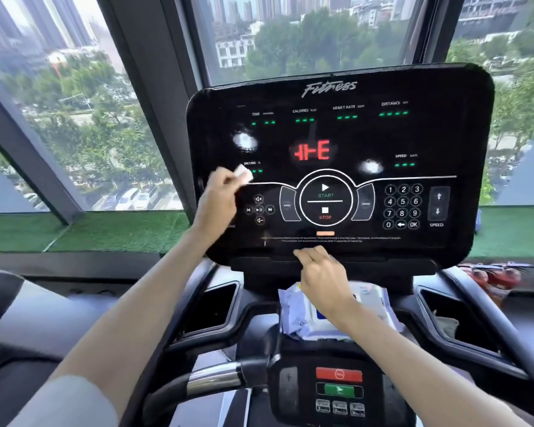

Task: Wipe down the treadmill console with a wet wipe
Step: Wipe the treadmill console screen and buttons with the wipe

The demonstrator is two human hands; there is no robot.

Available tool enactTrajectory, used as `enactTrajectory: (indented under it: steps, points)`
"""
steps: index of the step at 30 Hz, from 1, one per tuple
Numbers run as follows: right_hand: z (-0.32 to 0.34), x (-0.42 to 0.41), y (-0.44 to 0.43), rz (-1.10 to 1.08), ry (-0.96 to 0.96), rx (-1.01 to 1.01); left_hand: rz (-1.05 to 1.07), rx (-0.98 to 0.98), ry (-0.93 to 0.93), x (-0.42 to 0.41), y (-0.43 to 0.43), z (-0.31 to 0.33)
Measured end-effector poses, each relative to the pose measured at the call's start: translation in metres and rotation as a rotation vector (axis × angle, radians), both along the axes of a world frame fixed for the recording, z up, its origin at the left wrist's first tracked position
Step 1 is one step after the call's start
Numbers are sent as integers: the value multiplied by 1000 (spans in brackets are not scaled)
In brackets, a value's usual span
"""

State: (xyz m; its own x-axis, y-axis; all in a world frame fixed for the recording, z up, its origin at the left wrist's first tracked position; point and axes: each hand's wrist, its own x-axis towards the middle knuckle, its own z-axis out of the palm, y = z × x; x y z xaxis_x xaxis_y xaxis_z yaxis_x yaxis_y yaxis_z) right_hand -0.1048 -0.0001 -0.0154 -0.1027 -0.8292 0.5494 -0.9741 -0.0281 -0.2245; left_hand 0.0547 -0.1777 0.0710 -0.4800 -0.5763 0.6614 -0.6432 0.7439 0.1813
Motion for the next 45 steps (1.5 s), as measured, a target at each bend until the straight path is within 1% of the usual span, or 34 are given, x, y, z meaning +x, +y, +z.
enactTrajectory:
  steps: [2,3,4,5,7,8,9,10,13,14,16,18,20,21,22,23,25,27,29,31,33,34,37,38,41,44,45]
  points:
    - [-1,6,-5,2,4,-1,93,18,175,6,-8,-1]
    - [-2,10,-7,2,2,-4,94,42,200,6,-4,-11]
    - [-2,14,-8,-4,0,-12,43,56,190,6,8,-25]
    - [-3,17,-10,-6,2,-22,-25,47,144,6,21,-44]
    - [-5,24,-11,-6,20,-22,-157,18,-31,14,44,-76]
    - [-6,25,-11,-15,29,-19,-193,8,-95,19,43,-80]
    - [-6,25,-12,-27,39,-22,-203,-3,-99,21,35,-75]
    - [-5,26,-13,-38,48,-20,-182,-6,-53,22,24,-63]
    - [-4,28,-15,-73,63,1,-16,55,136,22,-1,-24]
    - [-4,28,-15,-85,67,7,26,60,165,20,-4,-17]
    - [-7,29,-15,-81,79,1,52,50,177,16,0,-24]
    - [-10,28,-15,-59,82,-21,27,85,173,17,23,-54]
    - [-10,28,-15,-55,79,-28,4,128,109,24,45,-86]
    - [-9,28,-15,-57,84,-29,-15,84,76,28,46,-93]
    - [-7,29,-16,-59,90,-31,-19,42,63,30,44,-86]
    - [-6,29,-16,-61,94,-29,-2,34,103,29,38,-78]
    - [-6,28,-18,-70,87,-14,79,75,243,27,16,-55]
    - [-6,28,-19,-77,80,6,162,106,306,25,-1,-30]
    - [-6,28,-20,-72,87,18,170,93,332,27,-3,-23]
    - [-5,26,-20,-59,95,9,123,45,269,34,5,-42]
    - [-4,25,-19,-50,103,9,121,113,254,40,25,-76]
    - [-4,25,-18,-48,113,13,137,143,216,45,38,-95]
    - [-4,25,-16,-50,158,39,38,43,70,54,58,-130]
    - [-5,25,-15,-48,171,42,53,66,84,54,54,-123]
    - [-6,23,-14,-44,200,41,143,154,261,44,31,-80]
    - [-7,22,-13,-45,219,27,210,130,325,37,14,-51]
    - [-7,22,-13,-44,221,20,193,101,323,35,13,-50]
